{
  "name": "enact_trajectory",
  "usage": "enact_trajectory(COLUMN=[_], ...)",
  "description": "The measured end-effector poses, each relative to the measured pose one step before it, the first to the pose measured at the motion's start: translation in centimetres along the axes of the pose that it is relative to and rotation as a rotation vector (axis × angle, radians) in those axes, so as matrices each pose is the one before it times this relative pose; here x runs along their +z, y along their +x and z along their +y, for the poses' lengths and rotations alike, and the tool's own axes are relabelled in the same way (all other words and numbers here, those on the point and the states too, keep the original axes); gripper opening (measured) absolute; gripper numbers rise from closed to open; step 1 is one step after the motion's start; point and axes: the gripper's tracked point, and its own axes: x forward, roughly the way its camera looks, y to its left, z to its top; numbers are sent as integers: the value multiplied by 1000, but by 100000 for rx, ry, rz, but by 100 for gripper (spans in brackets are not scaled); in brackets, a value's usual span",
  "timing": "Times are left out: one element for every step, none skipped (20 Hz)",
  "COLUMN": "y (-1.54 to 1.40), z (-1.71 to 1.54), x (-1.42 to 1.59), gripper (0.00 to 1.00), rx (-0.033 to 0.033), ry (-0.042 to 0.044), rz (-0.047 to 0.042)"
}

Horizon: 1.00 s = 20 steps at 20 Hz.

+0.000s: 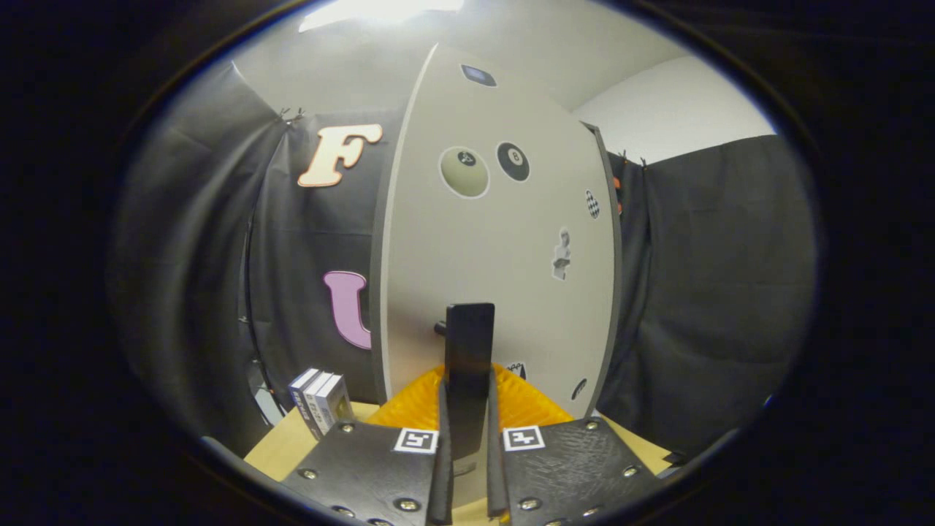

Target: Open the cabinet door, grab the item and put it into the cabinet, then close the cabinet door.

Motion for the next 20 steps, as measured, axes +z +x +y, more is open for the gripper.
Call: enact_trajectory(y=[-277,-305,-383,-298,-253,-348,-436,-446,-428,-495,-535,-427,-469,-393,-368,-292,-330,-300,-202,-148], z=[-339,-283,-392,-267,-328,-445,-552,-647,-669,-708,-812,-824,-865,-893,-981,-936,-922,-900,-793,-719], x=[49,75,-14,21,39,47,-4,42,-56,45,16,50,-74,73,-63,66,-5,123,-82,-3], gripper=[18,18,18,18,18,18,18,18,18,18,18,18,18,18,18,18,18,18,18,18], rx=[-551,-542,-598,-386,-582,-811,-1025,-1040,-1074,-1025,-952,-935,-1007,-1102,-1392,-1401,-1293,-843,-614,-538], ry=[-260,-437,-526,-267,-152,-63,-96,-60,147,453,563,646,275,-128,-64,-107,162,204,766,1254], rz=[-21,-84,-57,46,50,111,0,267,430,481,469,333,67,-68,-65,-56,99,240,456,667])
